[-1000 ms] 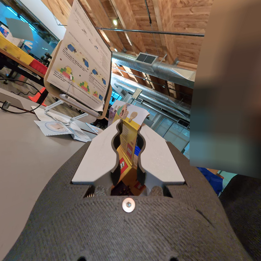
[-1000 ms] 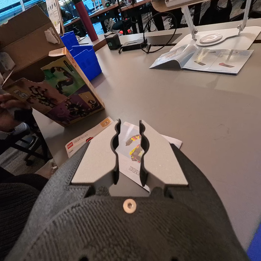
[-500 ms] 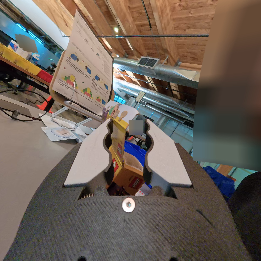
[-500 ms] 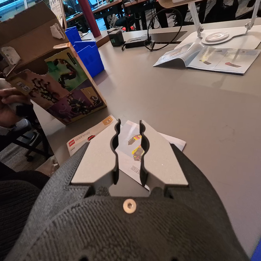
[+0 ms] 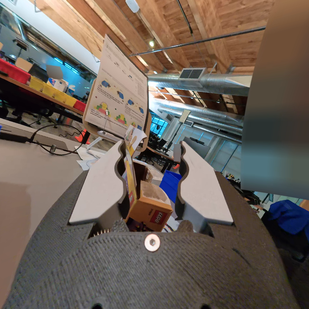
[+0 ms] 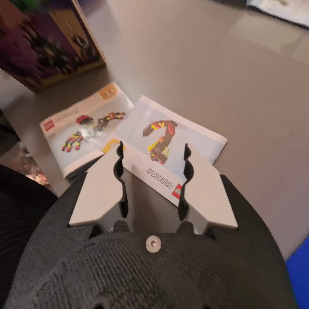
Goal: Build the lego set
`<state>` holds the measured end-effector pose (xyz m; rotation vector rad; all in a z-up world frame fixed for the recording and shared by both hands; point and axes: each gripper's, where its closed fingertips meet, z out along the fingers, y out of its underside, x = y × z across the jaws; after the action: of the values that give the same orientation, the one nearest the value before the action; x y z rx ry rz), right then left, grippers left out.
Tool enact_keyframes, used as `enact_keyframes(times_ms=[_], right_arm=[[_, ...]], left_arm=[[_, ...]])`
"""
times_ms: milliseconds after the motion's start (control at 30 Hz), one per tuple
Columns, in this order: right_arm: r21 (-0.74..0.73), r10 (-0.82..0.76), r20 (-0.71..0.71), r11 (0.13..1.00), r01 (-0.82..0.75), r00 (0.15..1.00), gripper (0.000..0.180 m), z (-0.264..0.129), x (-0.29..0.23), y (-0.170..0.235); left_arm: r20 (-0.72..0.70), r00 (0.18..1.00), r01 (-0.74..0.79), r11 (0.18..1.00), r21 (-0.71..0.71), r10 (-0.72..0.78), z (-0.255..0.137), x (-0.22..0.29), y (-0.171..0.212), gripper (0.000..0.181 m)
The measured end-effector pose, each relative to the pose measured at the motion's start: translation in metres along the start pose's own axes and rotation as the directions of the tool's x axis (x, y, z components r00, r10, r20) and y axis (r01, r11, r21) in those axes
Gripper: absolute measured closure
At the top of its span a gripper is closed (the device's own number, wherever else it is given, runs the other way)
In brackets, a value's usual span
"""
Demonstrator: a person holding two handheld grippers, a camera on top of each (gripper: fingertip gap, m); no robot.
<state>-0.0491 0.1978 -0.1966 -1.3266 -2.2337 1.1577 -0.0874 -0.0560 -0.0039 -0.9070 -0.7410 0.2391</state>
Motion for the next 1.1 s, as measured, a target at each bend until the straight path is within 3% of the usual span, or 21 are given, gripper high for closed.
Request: enact_keyframes(times_ms=[167, 367, 567, 700, 733, 767, 800, 967, 1100], right_arm=[[-0.097, -0.105, -0.089, 0.991, 0.096, 0.99, 0.082, 0.013, 0.004, 0.018], [-0.082, -0.106, -0.097, 0.992, 0.098, 0.99, 0.084, 0.015, 0.0, 0.019], [-0.091, -0.113, -0.095, 0.99, 0.105, 0.989, 0.144, 0.008, 0.003, 0.019], [-0.084, -0.13, -0.052, 0.988, 0.126, 0.99, 0.165, 0.007, -0.006, 0.021], [-0.083, -0.144, -0.039, 0.987, 0.141, 0.989, 0.153, 0.006, -0.008, 0.022], [-0.086, -0.16, -0.017, 0.984, 0.158, 0.987, 0.123, 0.005, -0.011, 0.022], [-0.082, -0.169, 0.013, 0.982, 0.169, 0.986, 0.108, 0.003, -0.016, 0.02], [-0.025, -0.1, 0.006, 0.995, 0.1, 0.995, 0.074, 0.003, -0.019, 0.011], [-0.096, -0.175, -0.027, 0.98, 0.172, 0.984, 0.062, 0.015, -0.019, 0.025]], left_arm=[[-0.001, 1.0, -0.019, 1.0, -0.011, 0.019, 0.001, 0.002, 0.002, 0.119], [-0.006, 1.0, -0.023, 1.0, -0.019, 0.023, 0.002, 0.004, 0.003, 0.119], [-0.001, 0.998, -0.058, 0.998, 0.004, 0.058, 0.0, 0.01, -0.004, 0.119], [0.0, 0.993, -0.118, 0.992, 0.034, 0.118, -0.002, 0.021, -0.014, 0.119], [-0.002, 0.991, -0.133, 0.99, 0.038, 0.133, -0.002, 0.024, -0.015, 0.119], [-0.005, 0.989, -0.148, 0.988, 0.04, 0.148, -0.003, 0.028, -0.017, 0.12], [-0.008, 0.986, -0.163, 0.986, 0.042, 0.164, -0.003, 0.031, -0.018, 0.121], [-0.041, 0.969, -0.239, 0.965, 0.106, 0.244, -0.007, 0.06, -0.029, 0.138], [-0.175, 0.951, -0.247, 0.966, 0.07, 0.256, -0.002, 0.102, -0.017, 0.18]])
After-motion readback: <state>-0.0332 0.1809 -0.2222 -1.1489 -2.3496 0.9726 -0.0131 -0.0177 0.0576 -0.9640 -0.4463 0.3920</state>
